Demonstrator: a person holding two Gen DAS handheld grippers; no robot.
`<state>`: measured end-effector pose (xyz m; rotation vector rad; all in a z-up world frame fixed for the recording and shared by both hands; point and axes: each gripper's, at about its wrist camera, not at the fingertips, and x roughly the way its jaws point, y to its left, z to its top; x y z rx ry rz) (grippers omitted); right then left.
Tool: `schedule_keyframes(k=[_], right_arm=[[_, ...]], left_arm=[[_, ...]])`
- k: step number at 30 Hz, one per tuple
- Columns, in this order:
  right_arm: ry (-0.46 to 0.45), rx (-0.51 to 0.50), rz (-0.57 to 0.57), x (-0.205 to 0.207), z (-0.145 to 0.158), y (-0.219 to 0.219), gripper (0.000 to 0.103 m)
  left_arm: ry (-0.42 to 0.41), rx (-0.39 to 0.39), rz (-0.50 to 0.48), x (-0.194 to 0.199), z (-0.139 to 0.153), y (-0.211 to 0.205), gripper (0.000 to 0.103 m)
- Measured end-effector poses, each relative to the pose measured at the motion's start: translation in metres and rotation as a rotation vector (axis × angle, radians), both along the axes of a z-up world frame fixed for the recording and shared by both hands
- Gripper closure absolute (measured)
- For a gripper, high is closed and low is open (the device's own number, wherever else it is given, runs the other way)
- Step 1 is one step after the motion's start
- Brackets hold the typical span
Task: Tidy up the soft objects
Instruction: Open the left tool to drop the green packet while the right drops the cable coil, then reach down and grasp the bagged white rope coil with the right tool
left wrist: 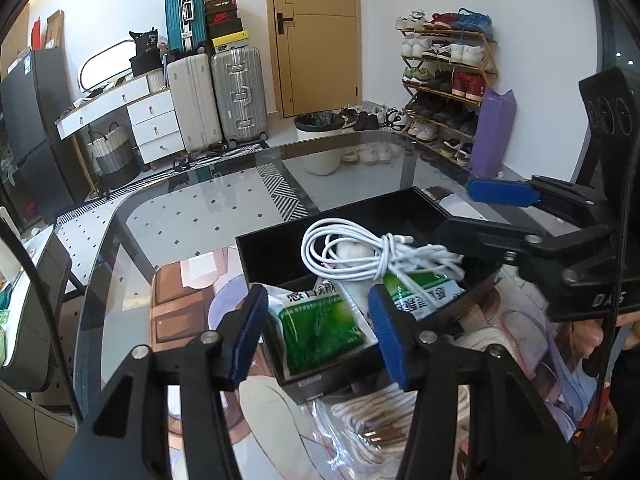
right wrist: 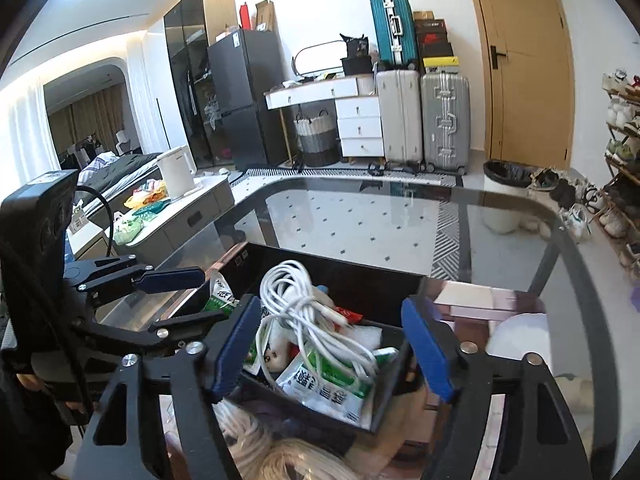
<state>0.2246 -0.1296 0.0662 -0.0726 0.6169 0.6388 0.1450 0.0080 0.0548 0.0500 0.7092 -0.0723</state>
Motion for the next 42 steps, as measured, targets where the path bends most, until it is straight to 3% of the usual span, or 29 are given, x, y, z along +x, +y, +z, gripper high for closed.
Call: schedule_keyframes(k=[1, 2, 4, 5, 10, 28, 42], right_arm=[[-0.005, -0.002, -0.007, -0.003, 0.002, -0.003, 0.019], [-0.008, -0.002, -0.016, -0.006, 0.003, -0.007, 0.013], [-0.002, -0.002, -0.026, -0.013, 0.003, -0.013, 0.007], [0.003, -0.006, -0.027, -0.016, 0.002, -0.016, 0.004], [0.011, -0.028, -0.053, -0.034, -0.005, -0.030, 0.001], [0.119, -0.095, -0.043, -0.063, -0.045, -0.043, 0.001], [0.174, -0.175, 0.016, -0.063, -0.067, -0.026, 0.001]], left_arm=[[-0.001, -0.004, 0.001, -0.002, 0.000, 0.000, 0.038], [-0.005, -0.008, 0.008, -0.005, 0.000, 0.001, 0.022], [-0.033, -0.025, 0.030, -0.013, 0.001, 0.004, 0.003], [-0.043, -0.037, 0.034, -0.016, 0.002, 0.004, 0.001], [-0.034, -0.097, 0.047, -0.028, -0.004, 0.012, 0.000], [0.002, -0.058, 0.052, -0.063, -0.041, 0.007, 0.000], [0.033, -0.110, 0.035, -0.064, -0.050, 0.009, 0.000]])
